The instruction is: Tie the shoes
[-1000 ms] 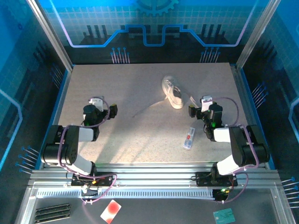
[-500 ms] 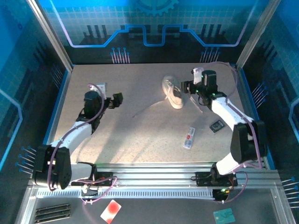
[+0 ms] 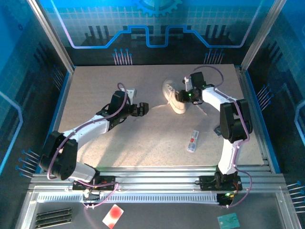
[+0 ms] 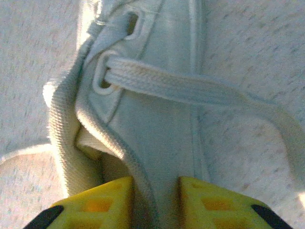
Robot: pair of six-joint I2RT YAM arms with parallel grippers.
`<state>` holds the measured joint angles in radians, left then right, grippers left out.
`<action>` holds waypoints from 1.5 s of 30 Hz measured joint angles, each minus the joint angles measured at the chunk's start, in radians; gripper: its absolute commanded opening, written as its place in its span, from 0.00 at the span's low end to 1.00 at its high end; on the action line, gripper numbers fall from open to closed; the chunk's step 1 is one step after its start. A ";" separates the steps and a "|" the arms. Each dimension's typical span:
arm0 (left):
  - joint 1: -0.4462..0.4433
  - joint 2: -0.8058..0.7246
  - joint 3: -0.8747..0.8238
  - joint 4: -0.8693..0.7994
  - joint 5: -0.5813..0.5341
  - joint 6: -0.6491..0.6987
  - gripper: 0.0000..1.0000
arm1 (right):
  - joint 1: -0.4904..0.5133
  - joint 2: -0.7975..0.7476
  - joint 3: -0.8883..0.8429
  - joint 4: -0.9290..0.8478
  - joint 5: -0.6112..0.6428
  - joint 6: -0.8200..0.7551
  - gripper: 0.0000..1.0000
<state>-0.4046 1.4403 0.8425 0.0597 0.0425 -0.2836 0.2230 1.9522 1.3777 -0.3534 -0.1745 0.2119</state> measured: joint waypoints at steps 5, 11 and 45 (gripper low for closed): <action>-0.001 -0.013 -0.002 -0.079 -0.032 0.002 0.95 | 0.079 -0.064 -0.078 -0.037 -0.022 0.047 0.16; -0.002 -0.094 -0.002 -0.220 -0.031 0.076 0.86 | 0.239 -0.154 -0.158 -0.089 0.029 0.214 0.28; 0.063 0.499 0.424 -0.661 0.068 0.919 0.76 | 0.262 -0.103 -0.205 -0.122 0.267 -0.703 0.73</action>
<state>-0.3412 1.9392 1.2663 -0.6014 0.1108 0.6353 0.4854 1.8488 1.1725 -0.4755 0.0929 -0.4908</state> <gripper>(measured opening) 0.808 0.737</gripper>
